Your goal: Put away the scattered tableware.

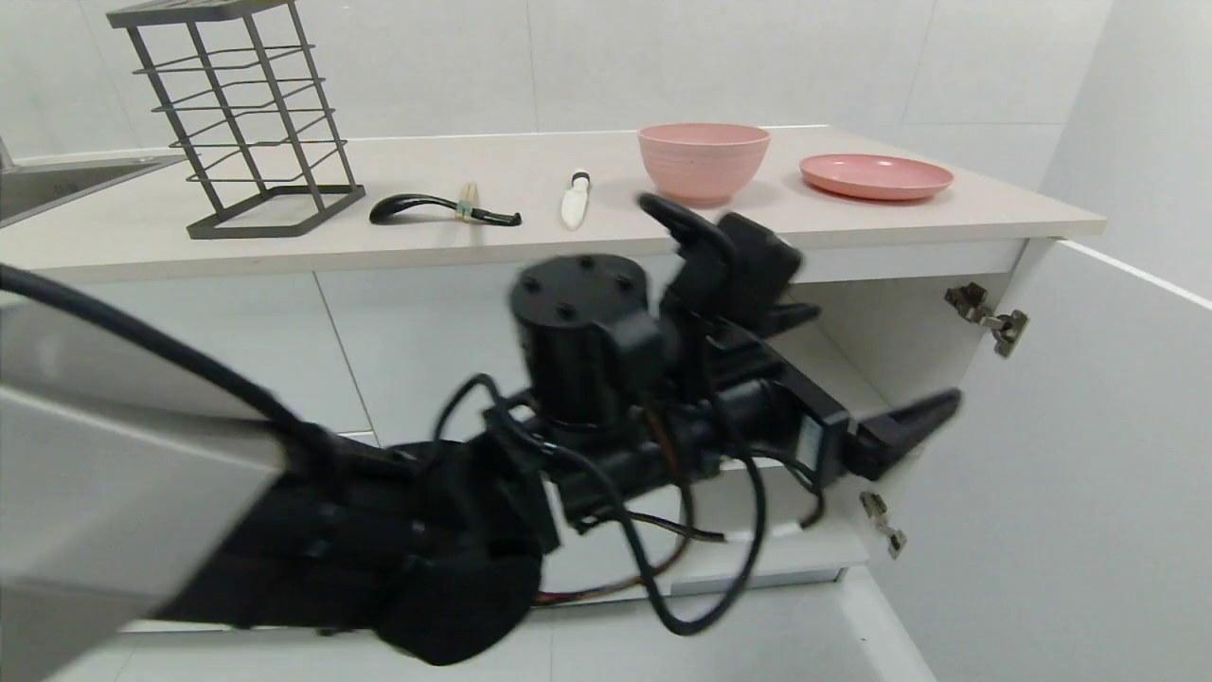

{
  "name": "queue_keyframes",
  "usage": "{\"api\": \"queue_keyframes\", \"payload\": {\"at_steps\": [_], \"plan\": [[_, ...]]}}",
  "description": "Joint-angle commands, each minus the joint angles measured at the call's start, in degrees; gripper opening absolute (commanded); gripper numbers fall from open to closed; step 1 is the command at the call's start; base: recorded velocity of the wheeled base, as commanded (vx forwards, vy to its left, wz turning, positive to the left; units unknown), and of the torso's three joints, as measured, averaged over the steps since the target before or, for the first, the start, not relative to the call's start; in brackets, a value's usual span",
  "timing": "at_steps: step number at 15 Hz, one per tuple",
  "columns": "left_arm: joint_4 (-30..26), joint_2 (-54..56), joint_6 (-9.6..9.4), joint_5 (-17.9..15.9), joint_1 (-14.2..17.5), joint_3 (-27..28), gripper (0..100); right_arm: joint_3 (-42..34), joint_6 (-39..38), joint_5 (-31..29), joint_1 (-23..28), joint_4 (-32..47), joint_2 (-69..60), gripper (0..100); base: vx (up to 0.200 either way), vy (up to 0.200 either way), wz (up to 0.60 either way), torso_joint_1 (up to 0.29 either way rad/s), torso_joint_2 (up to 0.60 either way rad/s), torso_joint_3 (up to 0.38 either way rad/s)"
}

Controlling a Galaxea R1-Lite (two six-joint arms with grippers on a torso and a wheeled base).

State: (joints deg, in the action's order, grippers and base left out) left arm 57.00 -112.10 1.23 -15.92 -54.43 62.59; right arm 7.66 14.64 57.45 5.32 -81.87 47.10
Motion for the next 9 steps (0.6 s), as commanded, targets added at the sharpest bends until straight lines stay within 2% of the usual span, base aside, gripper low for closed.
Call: {"api": "queue_keyframes", "payload": {"at_steps": [1,3,4,5,7,9], "plan": [[-0.5,23.7,-1.67,-0.1,10.9,-16.8,100,-2.4,0.0,0.0,-2.3,0.0,-1.5,100,0.0,0.0,0.0,0.0,0.0,0.0],[-0.7,33.8,-1.76,-0.2,16.2,-25.5,100,-5.1,0.7,0.0,-3.8,0.2,-2.0,100,0.0,0.0,0.0,0.0,0.0,0.0],[-0.7,35.2,-1.76,-0.2,17.0,-26.8,100,-5.5,0.7,0.0,-4.0,0.3,-2.4,100,0.0,0.0,0.0,0.0,0.0,0.0],[-0.8,42.6,-1.76,-0.3,21.9,-33.5,100,-7.1,0.9,0.0,-5.2,1.6,-3.8,100,0.0,0.0,0.0,0.0,0.0,0.0],[-1.0,50.6,-1.85,-0.3,28.2,-41.9,100,-7.4,1.2,0.0,-6.5,5.4,-6.9,100,0.0,0.0,0.0,0.0,0.0,0.0],[-4.4,61.1,-3.34,-0.4,35.4,-50.1,100,-7.4,1.2,0.0,-6.7,13.2,-12.3,100,0.0,0.0,0.0,0.0,0.0,0.0]]}}
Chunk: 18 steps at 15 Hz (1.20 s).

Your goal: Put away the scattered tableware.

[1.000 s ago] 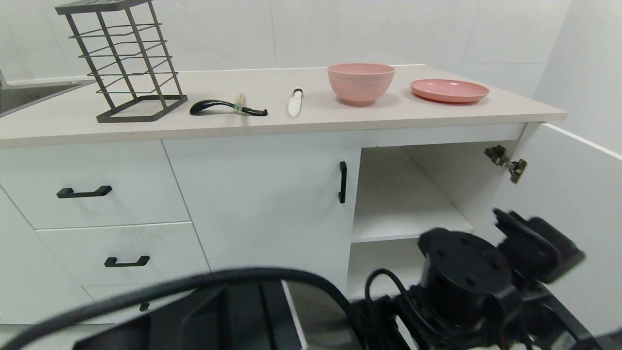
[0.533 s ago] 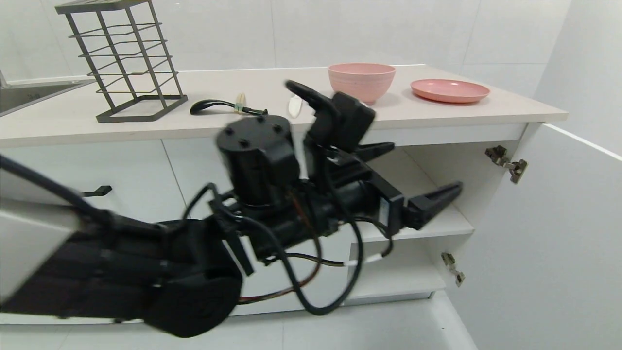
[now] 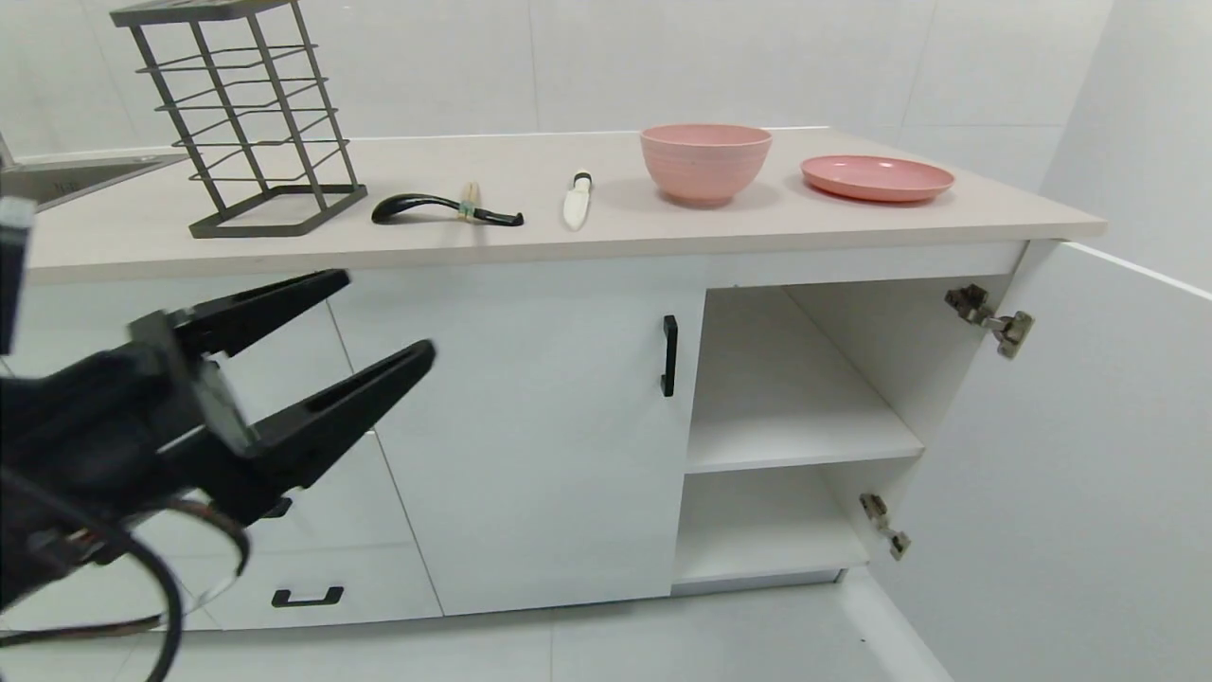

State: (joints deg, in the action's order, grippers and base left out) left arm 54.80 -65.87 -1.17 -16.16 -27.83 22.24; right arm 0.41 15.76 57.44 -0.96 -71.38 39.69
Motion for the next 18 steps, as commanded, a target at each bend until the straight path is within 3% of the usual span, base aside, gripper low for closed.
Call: {"api": "queue_keyframes", "payload": {"at_steps": [1,4,6,11,13,15,18], "plan": [[-3.7,19.5,-0.94,-0.2,11.3,-12.1,100,-0.2,0.1,0.0,-0.4,6.5,-7.2,100,0.0,0.0,0.0,0.0,0.0,0.0],[-9.4,30.2,-0.76,-0.3,16.8,-17.8,100,-0.2,0.4,0.0,-0.7,14.2,-13.0,100,0.0,0.0,0.0,0.0,0.0,0.0],[-16.5,41.3,0.38,-0.4,21.5,-19.7,100,-0.2,0.8,0.0,-1.6,22.5,-19.4,100,0.0,0.0,0.0,0.0,0.0,0.0],[-37.0,61.5,1.35,-0.4,25.0,-21.3,100,-0.2,0.9,-0.1,-0.4,38.0,-30.1,100,0.0,0.0,0.0,0.0,0.0,0.0],[-40.1,62.9,1.43,-0.3,26.7,-22.2,100,-0.4,0.5,-1.5,1.8,47.0,-34.4,100,0.0,0.0,0.0,0.0,0.0,0.0],[-51.7,65.9,-0.06,0.8,27.9,-22.1,100,-0.4,-0.4,-10.7,1.8,60.5,-37.1,100,0.0,0.0,0.0,0.0,0.0,0.0],[-52.2,65.9,-0.06,12.3,27.9,-21.8,100,-0.4,-8.2,-29.9,1.1,67.8,-39.4,100,0.0,0.0,0.0,0.0,0.0,0.0]]}}
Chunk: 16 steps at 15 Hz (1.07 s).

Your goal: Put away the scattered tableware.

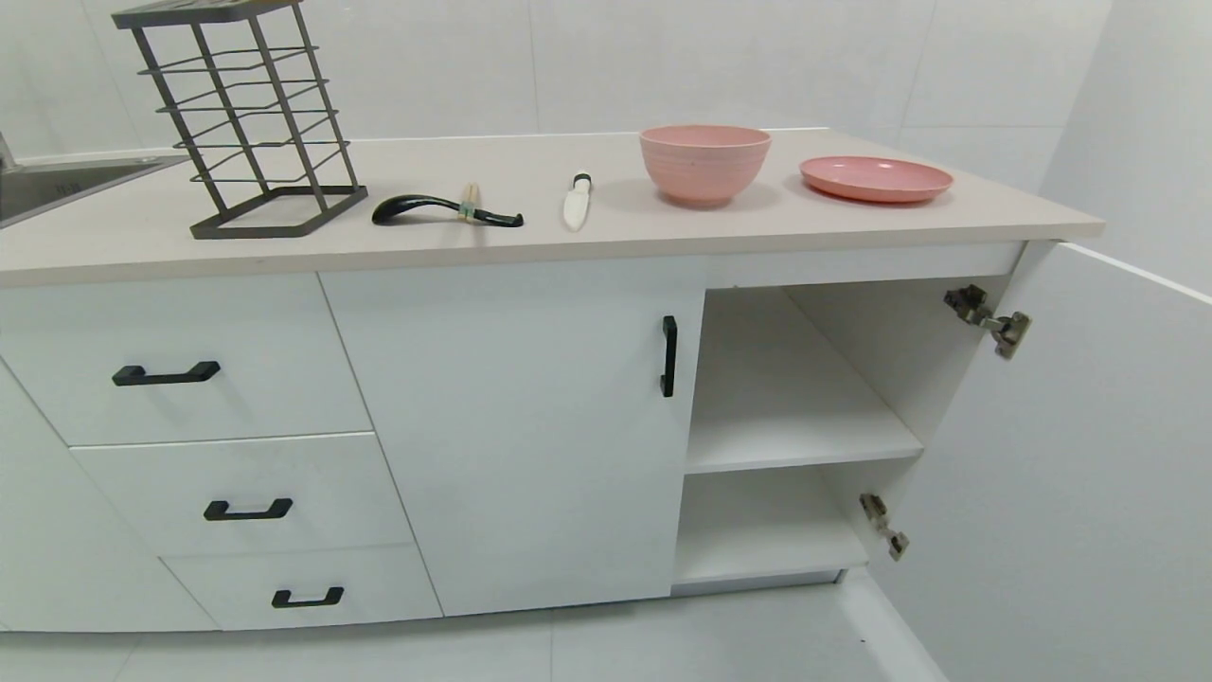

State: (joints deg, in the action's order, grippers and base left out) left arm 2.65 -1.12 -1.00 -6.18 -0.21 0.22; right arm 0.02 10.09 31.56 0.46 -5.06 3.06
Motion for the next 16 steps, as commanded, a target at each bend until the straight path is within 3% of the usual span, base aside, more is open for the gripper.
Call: {"api": "queue_keyframes", "payload": {"at_steps": [1,3,4,7,8,16], "plan": [[-0.1,1.1,-0.41,5.5,0.2,0.2,100,0.0,-6.0,-9.9,-0.3,1.7,-2.8,100,0.0,0.0,0.0,0.0,0.0,0.0],[-0.4,1.1,0.21,5.3,0.2,0.3,100,0.0,-11.1,-17.3,-0.3,1.8,-2.8,100,0.0,0.0,0.0,0.0,0.0,0.0],[-2.1,0.9,1.53,4.5,0.0,-0.2,100,0.0,-11.5,-20.0,-0.3,1.7,-2.8,100,0.0,0.0,0.0,0.0,0.0,0.0],[-2.6,1.1,0.91,4.2,0.1,-0.2,100,0.0,-10.5,-27.1,-0.3,2.3,-2.8,100,0.0,0.0,0.0,0.0,0.0,0.0],[-2.6,1.1,0.91,4.2,0.1,-0.2,100,0.4,-10.7,-30.6,-0.2,6.9,-2.7,100,0.0,0.0,0.0,0.0,0.0,0.0],[-2.6,1.1,0.91,4.4,0.2,-0.2,100,0.1,-10.8,-30.4,-0.4,5.3,-2.8,100,0.0,0.0,0.0,0.0,0.0,0.0]]}}
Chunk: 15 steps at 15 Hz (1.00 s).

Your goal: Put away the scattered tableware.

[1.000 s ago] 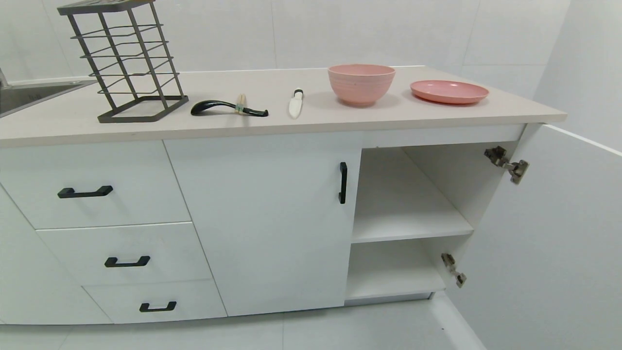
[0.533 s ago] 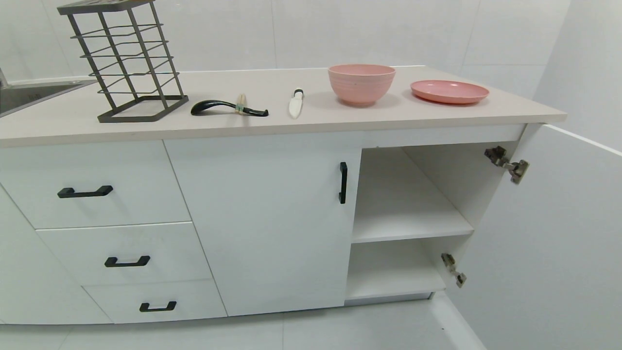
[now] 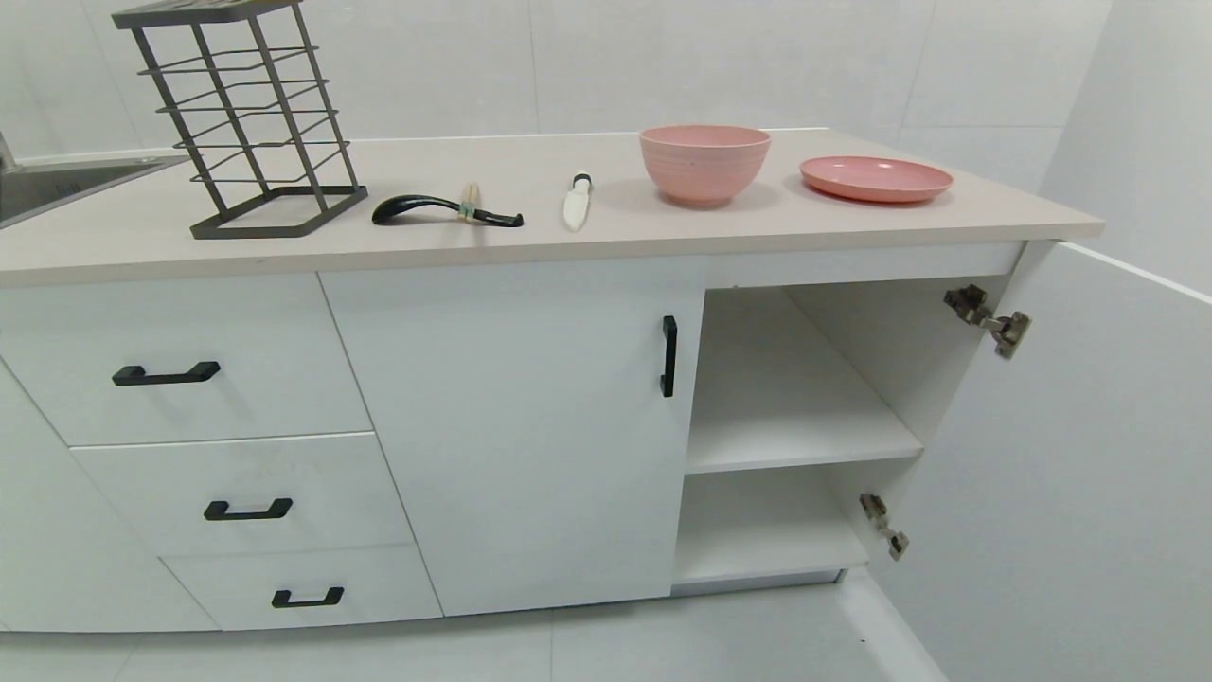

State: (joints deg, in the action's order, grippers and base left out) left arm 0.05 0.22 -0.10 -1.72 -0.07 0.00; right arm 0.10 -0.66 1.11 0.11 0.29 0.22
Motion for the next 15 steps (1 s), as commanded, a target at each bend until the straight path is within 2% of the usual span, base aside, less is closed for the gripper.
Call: {"api": "queue_keyframes", "payload": {"at_steps": [1,2,8,9,12,14,15], "plan": [[0.0,-0.2,0.01,0.0,0.1,0.0,100,0.0,0.0,-0.1,0.0,0.0,0.0,100,0.0,0.0,0.0,0.0,0.0,0.0],[0.0,-0.2,0.19,0.0,0.1,0.0,100,0.0,0.0,-0.1,0.0,0.0,0.0,100,0.0,0.0,0.0,0.0,0.0,0.0],[0.0,-0.2,0.19,0.1,0.1,0.0,100,0.0,0.0,-0.1,0.0,0.0,0.0,100,0.2,0.0,0.0,0.002,0.0,0.0],[0.0,-0.2,0.19,0.2,0.1,0.0,100,0.0,0.0,-0.1,0.0,0.0,0.0,100,0.0,0.0,0.0,0.0,0.0,0.0],[0.0,-0.2,0.27,0.2,0.1,0.0,100,0.0,0.0,-0.1,0.0,0.0,0.0,100,0.0,0.0,-0.6,0.009,0.01,0.002],[0.0,-0.2,0.19,0.2,0.1,0.0,100,0.0,0.0,-0.1,0.0,0.0,0.0,100,0.0,0.0,0.0,0.0,0.0,0.0],[0.0,-0.2,0.19,0.2,0.1,0.0,100,0.0,0.0,-0.1,0.0,0.0,0.0,100,0.0,-0.2,0.0,0.007,0.0,0.002]]}}
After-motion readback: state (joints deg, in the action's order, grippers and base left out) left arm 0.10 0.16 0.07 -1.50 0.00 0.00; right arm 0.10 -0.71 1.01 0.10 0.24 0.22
